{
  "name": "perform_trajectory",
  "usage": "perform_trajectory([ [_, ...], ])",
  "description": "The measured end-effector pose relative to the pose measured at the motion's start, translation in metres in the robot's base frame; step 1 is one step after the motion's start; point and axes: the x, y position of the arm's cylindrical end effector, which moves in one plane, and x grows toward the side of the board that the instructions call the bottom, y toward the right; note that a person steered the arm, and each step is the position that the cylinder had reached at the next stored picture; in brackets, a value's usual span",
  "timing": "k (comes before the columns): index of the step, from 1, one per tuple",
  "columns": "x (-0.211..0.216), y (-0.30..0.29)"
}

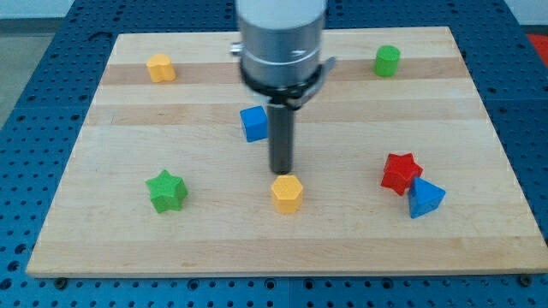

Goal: Slide the yellow hexagon closer to the red star

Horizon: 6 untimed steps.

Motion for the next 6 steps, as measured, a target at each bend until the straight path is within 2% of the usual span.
perform_trajectory([
  [1, 0.019, -0.046],
  [2, 0.048, -0.041],
  [3, 0.052, -0.025],
  [4, 0.037, 0.017],
  [6, 0.037, 0.090],
])
